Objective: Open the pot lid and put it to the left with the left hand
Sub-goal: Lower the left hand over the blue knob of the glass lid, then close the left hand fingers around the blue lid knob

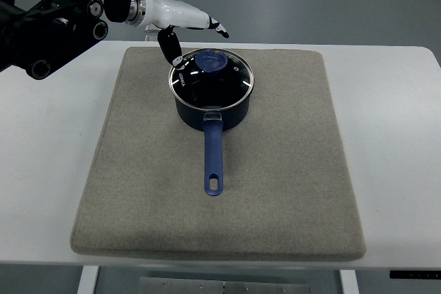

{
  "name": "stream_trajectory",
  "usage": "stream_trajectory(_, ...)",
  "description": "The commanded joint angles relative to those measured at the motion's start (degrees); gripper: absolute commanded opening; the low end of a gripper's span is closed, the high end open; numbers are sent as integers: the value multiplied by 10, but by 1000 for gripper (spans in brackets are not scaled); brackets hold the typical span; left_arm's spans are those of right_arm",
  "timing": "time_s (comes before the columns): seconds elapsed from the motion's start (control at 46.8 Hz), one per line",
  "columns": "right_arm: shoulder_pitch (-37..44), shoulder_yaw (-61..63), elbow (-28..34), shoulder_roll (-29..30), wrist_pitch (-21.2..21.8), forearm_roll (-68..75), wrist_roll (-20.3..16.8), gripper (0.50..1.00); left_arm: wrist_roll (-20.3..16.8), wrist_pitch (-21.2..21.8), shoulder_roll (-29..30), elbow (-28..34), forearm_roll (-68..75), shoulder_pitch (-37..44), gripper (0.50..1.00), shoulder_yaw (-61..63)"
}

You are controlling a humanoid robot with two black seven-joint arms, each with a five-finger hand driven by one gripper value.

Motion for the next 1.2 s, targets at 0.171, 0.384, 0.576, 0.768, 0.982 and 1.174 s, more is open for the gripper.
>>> stream_trajectory(0.171,0,0,0,0,0,0,0,917,2,1,-13,2,14,2,988,6)
stream_trajectory(0.384,0,0,0,0,0,0,0,917,3,2,-16,3,15,3,988,5)
stream_trajectory(0.576,0,0,0,0,0,0,0,917,3,2,-16,3,15,6,988,6)
stream_trajectory(0.768,0,0,0,0,0,0,0,917,3,3,-17,2,15,6,971,5)
stream_trajectory(0.982,0,0,0,0,0,0,0,917,3,5,-27,2,15,7,936,5)
stream_trajectory(1.174,0,0,0,0,0,0,0,917,3,5,-28,1,14,7,904,5)
